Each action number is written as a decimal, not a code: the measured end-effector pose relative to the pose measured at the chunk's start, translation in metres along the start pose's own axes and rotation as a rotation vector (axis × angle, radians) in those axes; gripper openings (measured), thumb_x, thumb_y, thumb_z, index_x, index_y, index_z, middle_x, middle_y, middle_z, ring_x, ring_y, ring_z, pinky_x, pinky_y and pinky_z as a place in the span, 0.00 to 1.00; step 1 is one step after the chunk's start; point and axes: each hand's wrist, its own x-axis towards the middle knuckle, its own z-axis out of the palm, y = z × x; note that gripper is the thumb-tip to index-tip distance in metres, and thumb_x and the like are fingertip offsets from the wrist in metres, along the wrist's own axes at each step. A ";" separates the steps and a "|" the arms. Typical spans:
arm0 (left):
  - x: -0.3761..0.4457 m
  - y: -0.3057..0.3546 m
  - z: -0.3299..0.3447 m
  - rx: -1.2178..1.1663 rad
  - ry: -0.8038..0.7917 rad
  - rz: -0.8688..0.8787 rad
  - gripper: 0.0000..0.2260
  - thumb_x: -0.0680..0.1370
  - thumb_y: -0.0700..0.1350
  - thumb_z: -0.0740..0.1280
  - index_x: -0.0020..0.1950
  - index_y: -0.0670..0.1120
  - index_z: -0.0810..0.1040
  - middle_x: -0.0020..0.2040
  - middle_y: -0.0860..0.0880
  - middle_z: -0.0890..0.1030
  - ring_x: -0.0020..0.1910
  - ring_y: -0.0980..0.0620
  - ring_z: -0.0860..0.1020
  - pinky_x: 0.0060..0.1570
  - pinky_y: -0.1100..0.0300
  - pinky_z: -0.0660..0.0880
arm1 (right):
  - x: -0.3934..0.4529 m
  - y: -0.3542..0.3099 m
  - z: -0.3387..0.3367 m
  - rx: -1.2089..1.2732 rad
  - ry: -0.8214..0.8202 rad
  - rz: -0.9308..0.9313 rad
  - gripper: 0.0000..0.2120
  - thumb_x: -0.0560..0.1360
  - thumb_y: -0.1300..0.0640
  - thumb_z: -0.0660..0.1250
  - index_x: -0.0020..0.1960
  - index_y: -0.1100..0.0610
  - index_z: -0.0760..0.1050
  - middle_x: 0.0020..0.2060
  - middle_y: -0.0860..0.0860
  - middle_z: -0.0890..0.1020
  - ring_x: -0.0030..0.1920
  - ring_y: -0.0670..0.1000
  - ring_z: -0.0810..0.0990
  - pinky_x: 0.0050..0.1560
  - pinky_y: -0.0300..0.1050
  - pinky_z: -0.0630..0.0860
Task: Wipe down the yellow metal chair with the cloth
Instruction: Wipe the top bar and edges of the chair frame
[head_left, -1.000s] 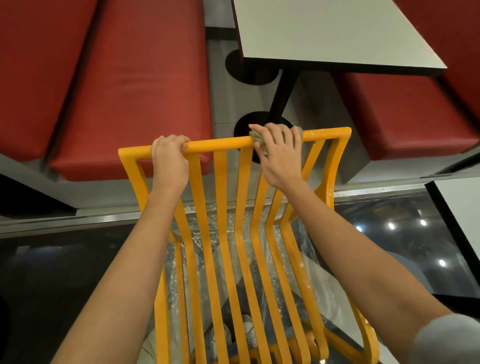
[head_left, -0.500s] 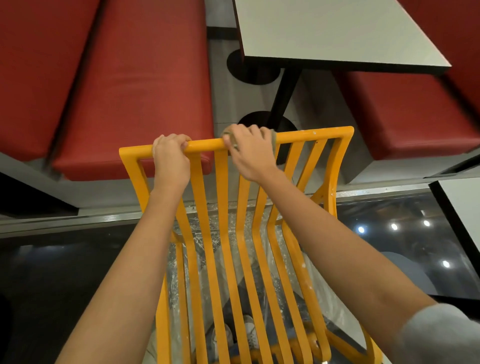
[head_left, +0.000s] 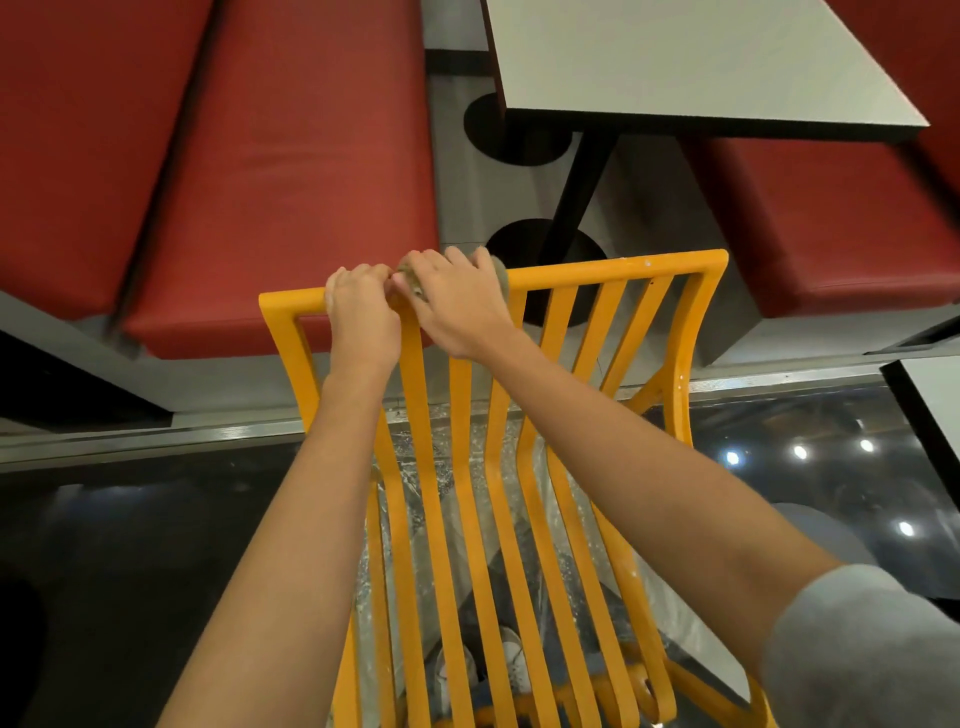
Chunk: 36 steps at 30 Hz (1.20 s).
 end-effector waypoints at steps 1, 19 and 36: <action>0.000 0.000 -0.001 0.012 -0.008 0.012 0.12 0.75 0.28 0.57 0.45 0.39 0.78 0.46 0.37 0.79 0.50 0.36 0.74 0.67 0.49 0.60 | -0.008 0.001 0.003 -0.005 0.061 -0.049 0.16 0.83 0.46 0.54 0.62 0.52 0.75 0.53 0.49 0.81 0.52 0.55 0.77 0.54 0.53 0.66; -0.037 -0.080 -0.052 -0.013 0.147 -0.099 0.17 0.82 0.39 0.57 0.71 0.45 0.72 0.68 0.45 0.75 0.70 0.45 0.69 0.75 0.46 0.53 | 0.005 -0.017 -0.036 0.615 0.412 0.216 0.17 0.83 0.49 0.55 0.57 0.57 0.78 0.52 0.51 0.81 0.54 0.53 0.77 0.56 0.56 0.72; -0.030 -0.085 -0.046 -0.355 0.101 -0.346 0.12 0.80 0.39 0.59 0.51 0.57 0.73 0.39 0.55 0.76 0.49 0.37 0.78 0.60 0.34 0.70 | -0.011 -0.049 0.024 -0.048 0.152 0.187 0.16 0.77 0.50 0.57 0.62 0.52 0.73 0.55 0.50 0.78 0.56 0.56 0.74 0.65 0.55 0.63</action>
